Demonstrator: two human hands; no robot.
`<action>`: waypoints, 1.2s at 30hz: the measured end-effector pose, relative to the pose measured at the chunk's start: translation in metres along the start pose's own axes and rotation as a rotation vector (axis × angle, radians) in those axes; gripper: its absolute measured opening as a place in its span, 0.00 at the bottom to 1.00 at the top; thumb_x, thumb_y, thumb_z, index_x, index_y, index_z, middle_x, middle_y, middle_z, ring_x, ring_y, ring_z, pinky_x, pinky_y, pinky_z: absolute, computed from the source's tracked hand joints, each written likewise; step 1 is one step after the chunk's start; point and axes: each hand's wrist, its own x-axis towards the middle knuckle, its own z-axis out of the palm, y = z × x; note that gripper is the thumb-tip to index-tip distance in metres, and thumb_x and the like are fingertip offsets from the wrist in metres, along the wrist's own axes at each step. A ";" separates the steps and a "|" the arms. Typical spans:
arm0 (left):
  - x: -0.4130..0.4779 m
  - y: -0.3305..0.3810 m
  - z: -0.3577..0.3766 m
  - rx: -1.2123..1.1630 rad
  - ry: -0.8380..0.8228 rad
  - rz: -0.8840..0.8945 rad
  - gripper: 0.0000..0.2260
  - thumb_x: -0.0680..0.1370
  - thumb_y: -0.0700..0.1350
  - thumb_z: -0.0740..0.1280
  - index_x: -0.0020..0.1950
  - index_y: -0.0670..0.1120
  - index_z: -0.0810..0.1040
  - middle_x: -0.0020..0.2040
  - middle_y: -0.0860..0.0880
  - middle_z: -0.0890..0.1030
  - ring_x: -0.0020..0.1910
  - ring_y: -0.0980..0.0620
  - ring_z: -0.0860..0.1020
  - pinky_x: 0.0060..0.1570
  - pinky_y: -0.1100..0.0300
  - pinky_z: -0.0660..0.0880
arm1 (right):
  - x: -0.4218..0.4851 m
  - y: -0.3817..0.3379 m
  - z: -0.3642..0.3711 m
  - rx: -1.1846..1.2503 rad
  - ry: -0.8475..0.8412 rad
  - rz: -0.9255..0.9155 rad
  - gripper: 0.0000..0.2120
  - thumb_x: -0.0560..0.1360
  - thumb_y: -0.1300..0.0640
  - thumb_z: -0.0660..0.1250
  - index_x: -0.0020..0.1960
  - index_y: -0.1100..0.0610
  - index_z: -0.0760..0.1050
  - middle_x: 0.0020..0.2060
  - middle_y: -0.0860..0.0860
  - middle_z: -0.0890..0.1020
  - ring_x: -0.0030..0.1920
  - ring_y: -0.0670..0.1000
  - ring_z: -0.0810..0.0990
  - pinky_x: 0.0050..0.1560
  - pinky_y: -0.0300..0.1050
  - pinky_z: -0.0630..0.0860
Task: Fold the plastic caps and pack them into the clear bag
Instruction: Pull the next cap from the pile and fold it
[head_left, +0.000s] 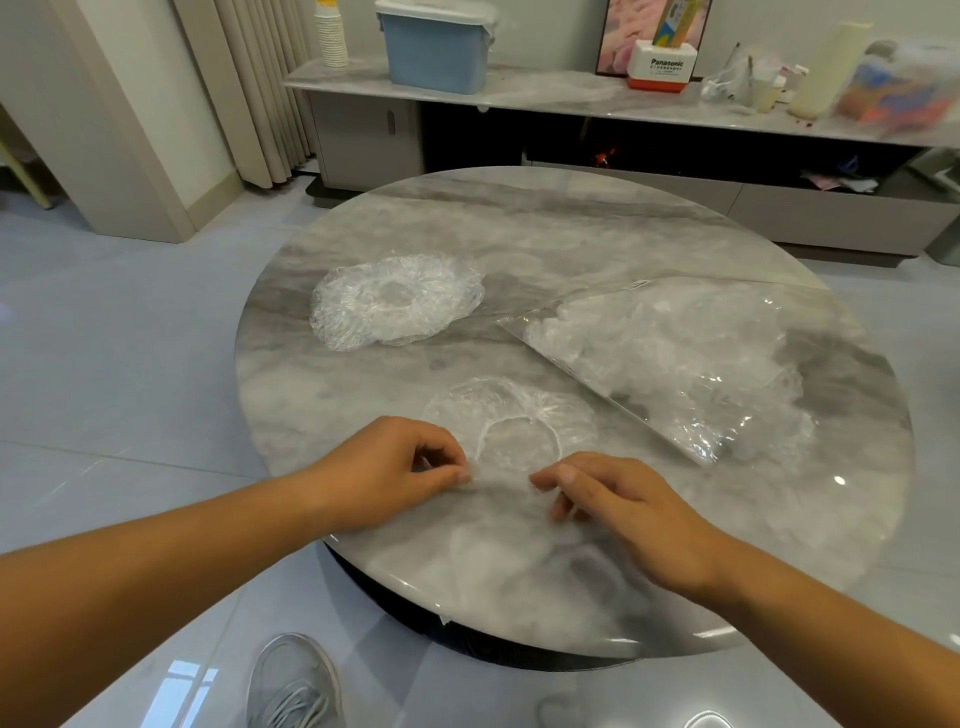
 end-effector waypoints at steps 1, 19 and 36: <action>0.000 0.002 -0.001 -0.019 -0.017 -0.016 0.02 0.78 0.47 0.73 0.47 0.52 0.85 0.44 0.58 0.85 0.46 0.61 0.83 0.50 0.65 0.78 | 0.002 0.000 0.000 -0.015 0.027 -0.010 0.25 0.76 0.35 0.60 0.52 0.53 0.84 0.46 0.48 0.85 0.50 0.47 0.82 0.56 0.42 0.77; 0.030 -0.010 0.002 0.288 0.249 -0.181 0.25 0.71 0.58 0.76 0.62 0.54 0.71 0.59 0.55 0.67 0.59 0.54 0.71 0.59 0.55 0.73 | 0.018 0.016 0.020 -0.809 -0.051 -0.358 0.22 0.83 0.41 0.52 0.65 0.48 0.78 0.64 0.42 0.78 0.63 0.44 0.73 0.64 0.46 0.67; 0.039 -0.012 0.003 0.191 0.140 -0.241 0.32 0.68 0.60 0.78 0.68 0.54 0.71 0.54 0.57 0.70 0.56 0.54 0.72 0.65 0.53 0.71 | 0.085 -0.008 -0.002 -0.461 0.051 0.055 0.22 0.85 0.44 0.55 0.47 0.50 0.86 0.57 0.42 0.78 0.62 0.46 0.75 0.70 0.53 0.65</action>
